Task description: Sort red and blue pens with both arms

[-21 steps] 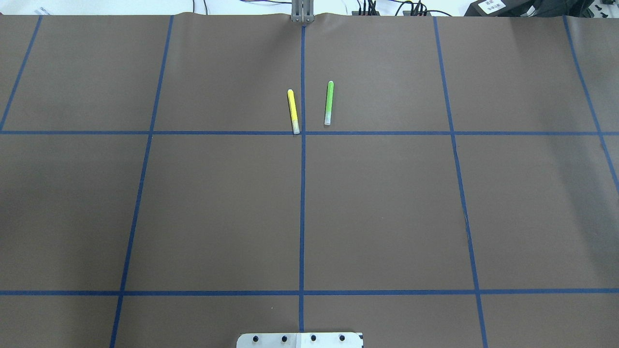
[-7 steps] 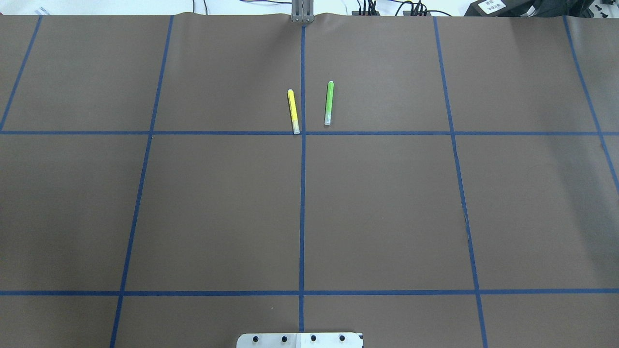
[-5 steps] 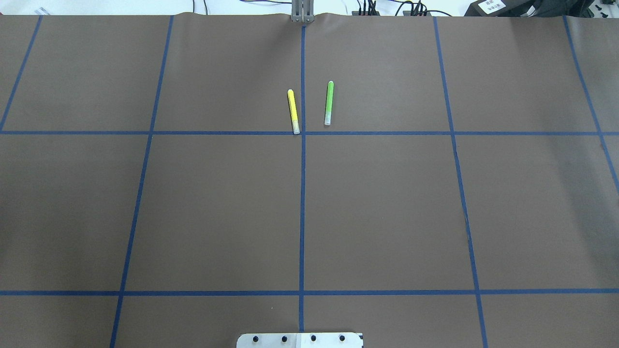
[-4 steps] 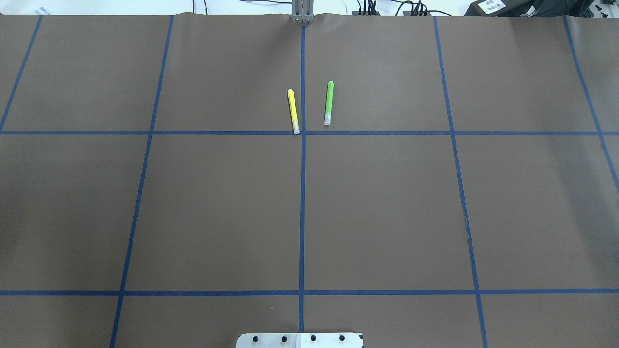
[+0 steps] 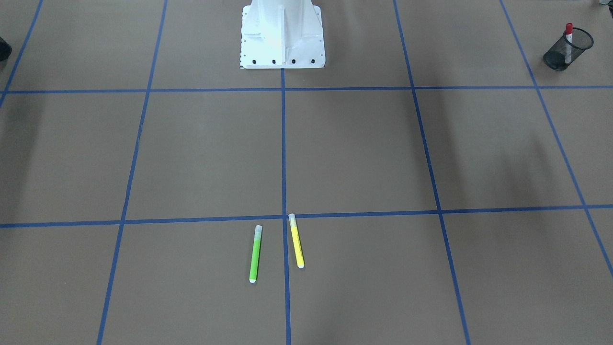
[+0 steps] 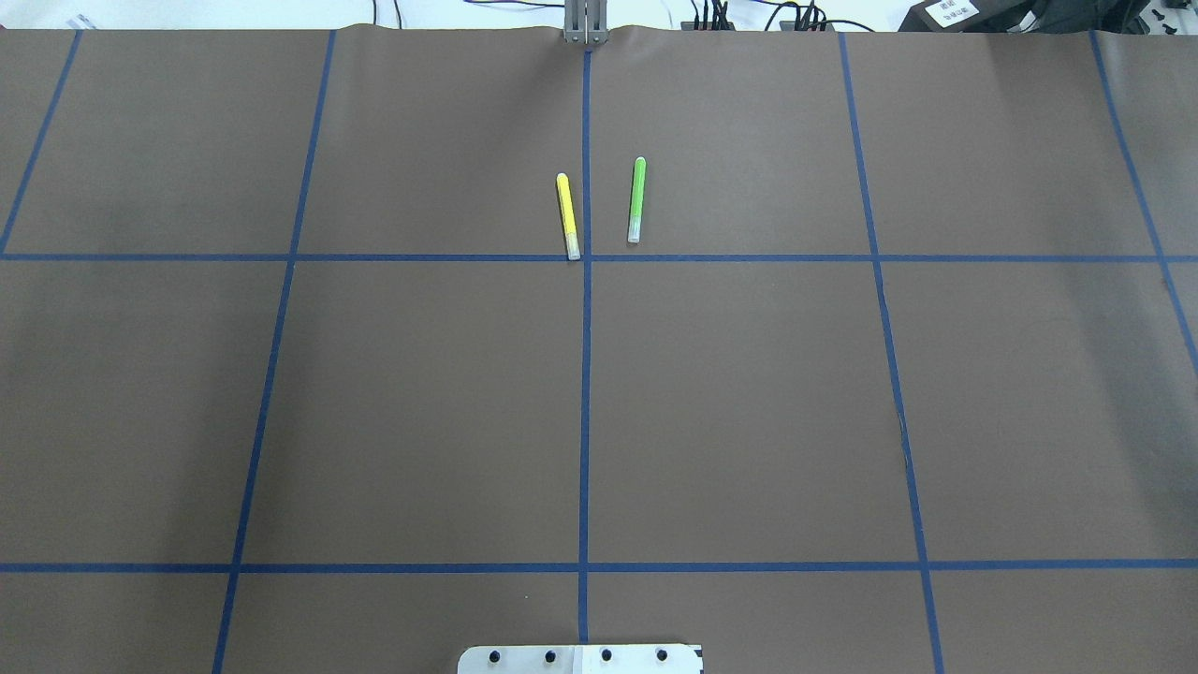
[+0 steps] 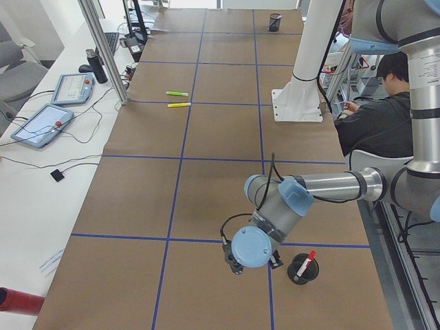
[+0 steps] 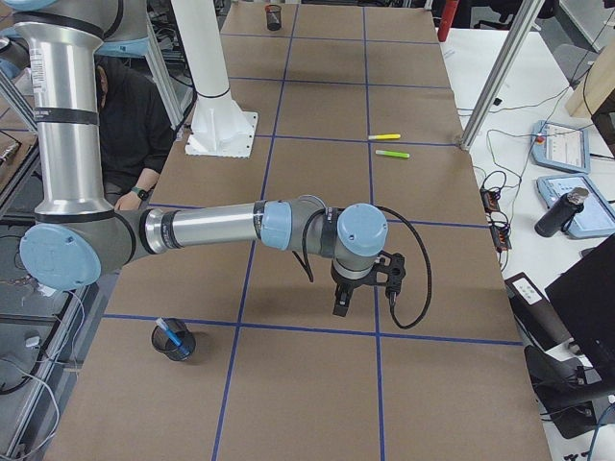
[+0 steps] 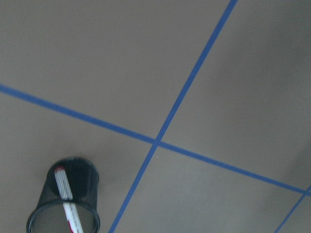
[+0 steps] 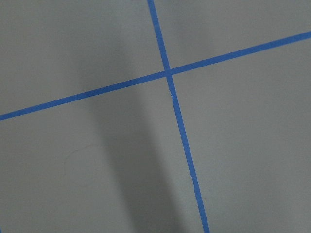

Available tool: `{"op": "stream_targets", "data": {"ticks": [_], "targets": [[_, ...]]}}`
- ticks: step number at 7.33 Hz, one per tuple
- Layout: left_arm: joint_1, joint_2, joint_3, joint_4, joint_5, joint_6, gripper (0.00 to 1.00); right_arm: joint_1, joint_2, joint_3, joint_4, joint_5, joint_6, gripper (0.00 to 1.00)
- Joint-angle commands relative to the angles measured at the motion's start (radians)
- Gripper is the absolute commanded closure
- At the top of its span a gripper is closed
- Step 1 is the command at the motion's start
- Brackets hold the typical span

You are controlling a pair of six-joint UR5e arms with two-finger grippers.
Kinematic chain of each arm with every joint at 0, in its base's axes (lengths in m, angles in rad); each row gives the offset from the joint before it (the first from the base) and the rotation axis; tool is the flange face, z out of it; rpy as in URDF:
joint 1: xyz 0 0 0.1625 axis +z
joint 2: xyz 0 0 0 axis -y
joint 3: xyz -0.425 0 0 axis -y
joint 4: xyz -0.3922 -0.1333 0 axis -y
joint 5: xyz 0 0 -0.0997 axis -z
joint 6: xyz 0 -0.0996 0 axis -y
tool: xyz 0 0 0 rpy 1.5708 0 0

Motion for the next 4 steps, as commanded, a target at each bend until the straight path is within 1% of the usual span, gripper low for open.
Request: {"op": "stream_targets", "data": {"ticks": [1,2,3,4], "targets": [[0.007,-0.068,0.003,-0.349,0.091,-0.052,0.0,-0.018,-0.002,-0.02,0.097,-0.014,0.009,0.0],[0.009,-0.055,0.023,-0.514,0.095,-0.151,0.0,-0.02,-0.004,-0.03,0.097,-0.056,0.006,0.0],[0.022,-0.055,0.07,-0.625,0.095,-0.217,0.0,-0.02,-0.019,-0.031,0.095,-0.076,0.005,0.0],[0.065,-0.055,0.099,-0.683,0.098,-0.266,0.0,-0.02,-0.042,-0.03,0.097,-0.094,0.008,0.0]]}}
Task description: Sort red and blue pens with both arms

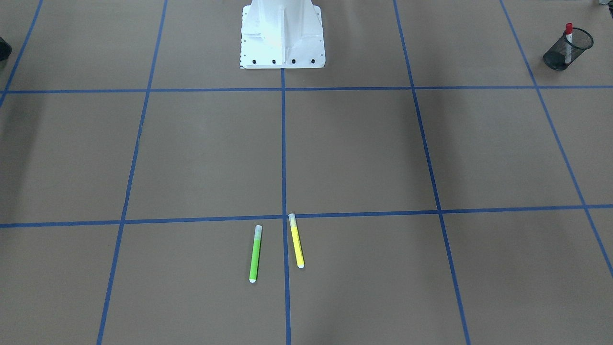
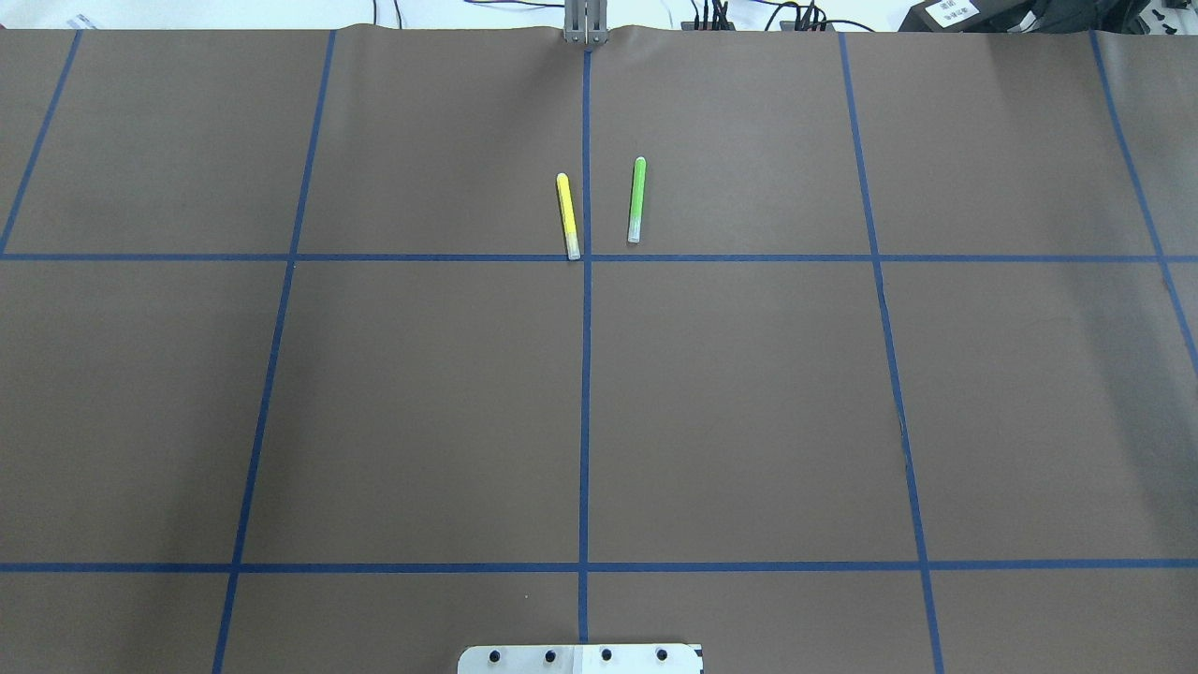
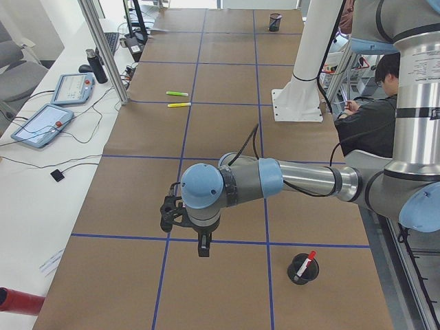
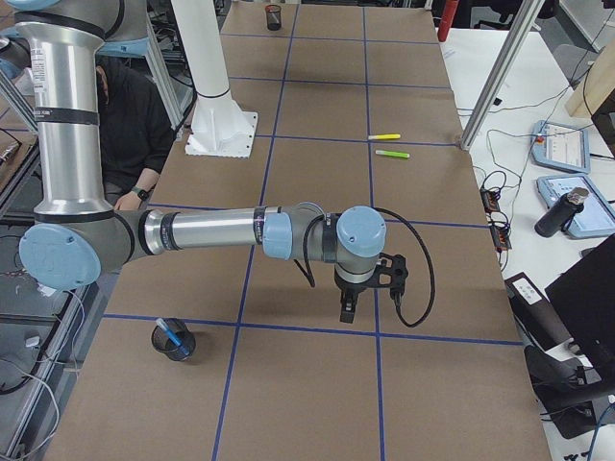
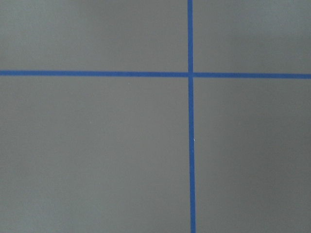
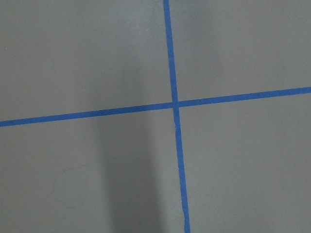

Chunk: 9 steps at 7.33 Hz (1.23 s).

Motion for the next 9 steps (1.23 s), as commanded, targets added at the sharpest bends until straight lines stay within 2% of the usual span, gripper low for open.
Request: {"op": "stream_targets", "data": {"ticks": [1,3,5,8,9], "targets": [[0.062,0.001,0.072,-0.152,0.007,-0.117,0.0,-0.001,-0.029,0.003,0.002,-0.062,0.003,0.0],[0.074,0.001,0.089,-0.181,0.084,-0.129,0.0,-0.001,-0.031,0.01,0.001,-0.112,0.015,0.0],[0.108,0.001,0.049,-0.192,0.083,-0.242,0.0,-0.001,-0.037,0.011,-0.008,-0.114,0.056,0.0],[0.116,0.005,0.046,-0.192,0.083,-0.243,0.0,-0.007,-0.051,0.016,-0.013,-0.106,0.109,0.0],[0.116,0.007,0.046,-0.193,0.081,-0.243,0.0,-0.008,-0.054,0.026,-0.058,-0.106,0.109,0.0]]}}
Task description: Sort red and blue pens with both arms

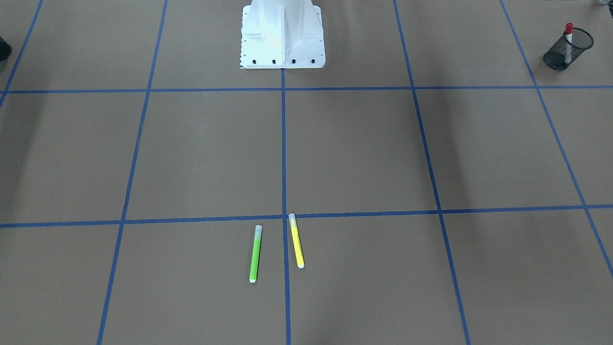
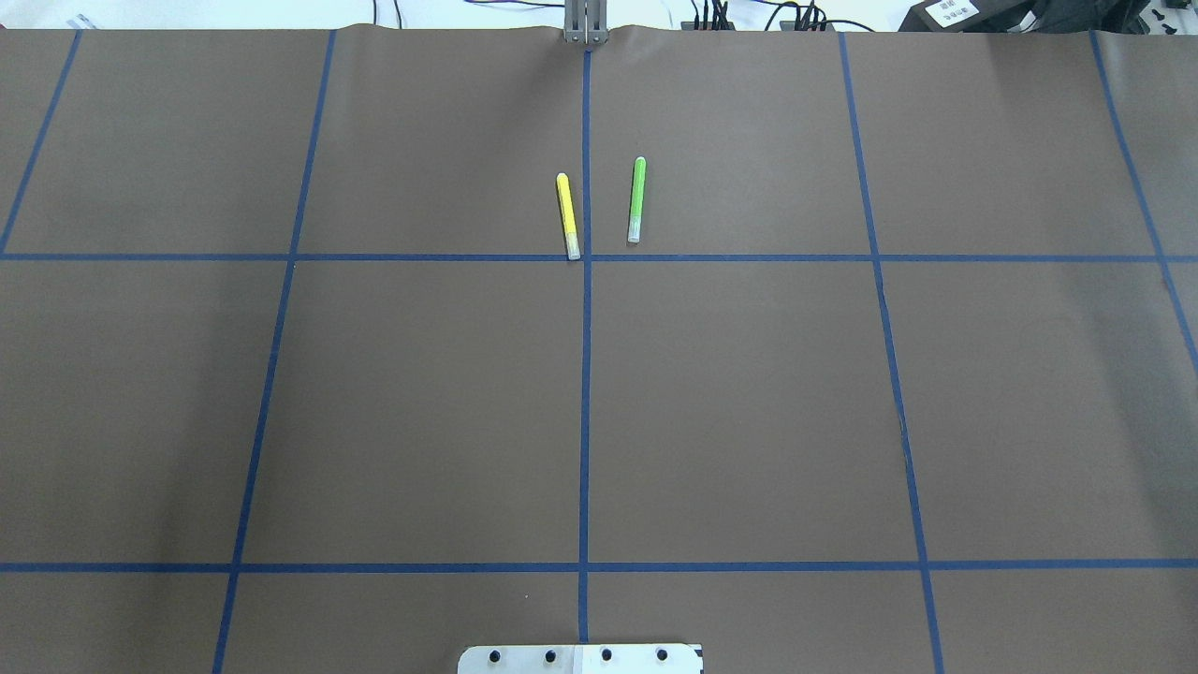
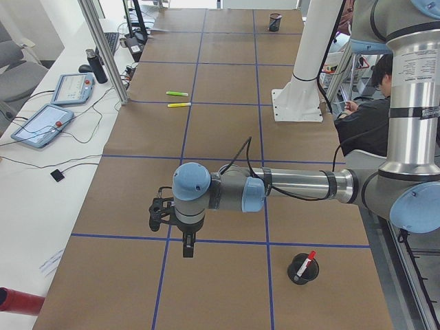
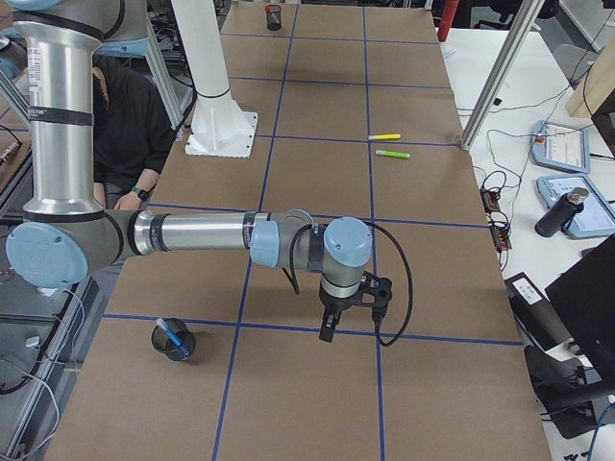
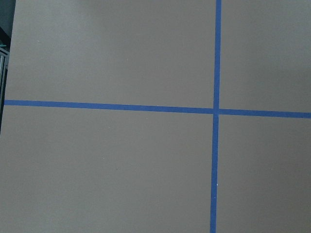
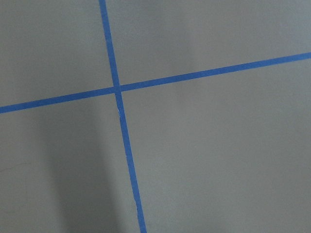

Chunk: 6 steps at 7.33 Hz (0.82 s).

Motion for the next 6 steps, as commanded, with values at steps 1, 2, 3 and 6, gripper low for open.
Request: {"op": "stream_targets", "data": {"ticks": [1,2,3,6], "targets": [[0.001,0.002,-0.001,0.0,0.001,-0.001,0.0,-0.002,-0.014,0.027,-0.067,0.004,0.005,0.0],[0.003,0.002,-0.001,0.0,0.001,0.0,0.0,-0.002,-0.055,0.062,-0.078,0.004,-0.007,0.0],[0.003,0.002,-0.001,0.0,-0.001,0.001,0.0,-0.002,-0.09,0.103,-0.078,0.004,-0.009,0.0],[0.003,0.002,-0.001,0.0,-0.001,0.001,0.0,-0.002,-0.094,0.102,-0.07,0.001,-0.012,0.0]]}}
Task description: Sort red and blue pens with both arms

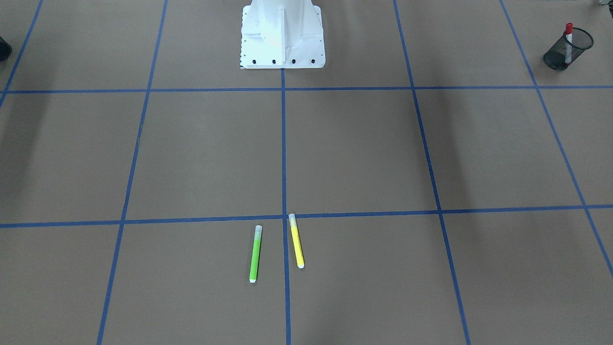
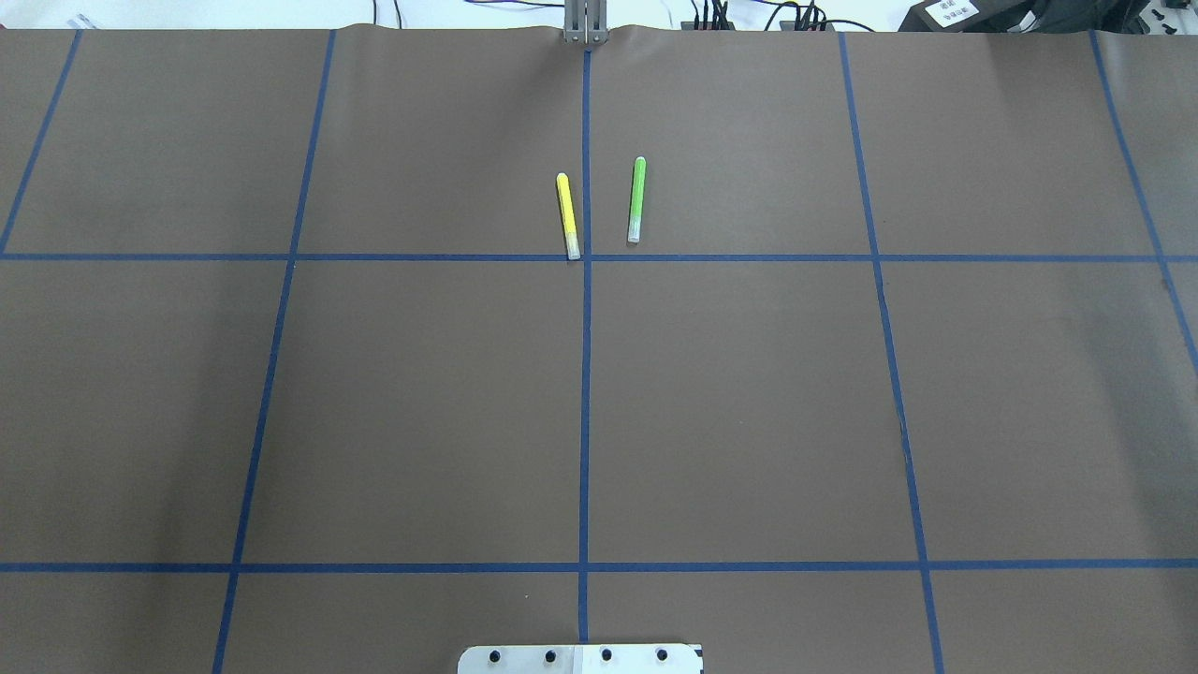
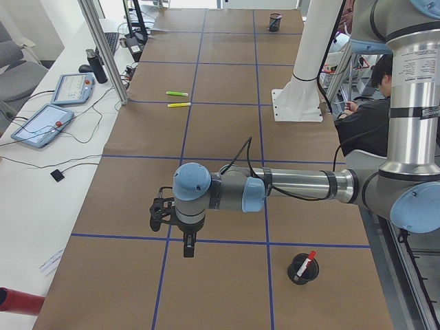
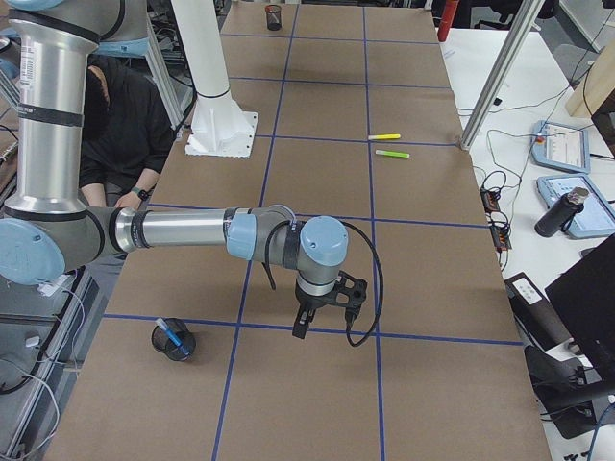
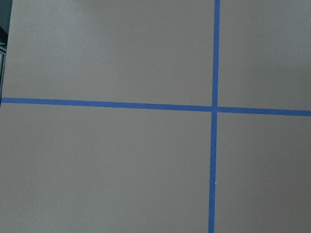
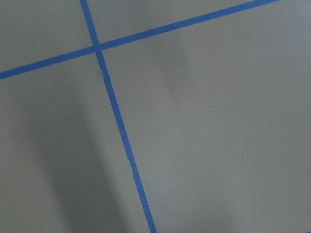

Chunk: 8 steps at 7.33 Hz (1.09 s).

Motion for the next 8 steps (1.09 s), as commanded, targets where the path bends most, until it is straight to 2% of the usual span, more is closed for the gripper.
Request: {"op": "stream_targets", "data": {"ticks": [1,8], "targets": [[0.0,0.0,0.0,0.0,0.0,0.0,0.0,0.0,0.004,0.002,0.003,-0.003,-0.003,0.0],[0.0,0.002,0.001,-0.003,-0.007,0.003,0.0,0.0,0.004,-0.001,0.024,0.002,-0.002,0.0]]}}
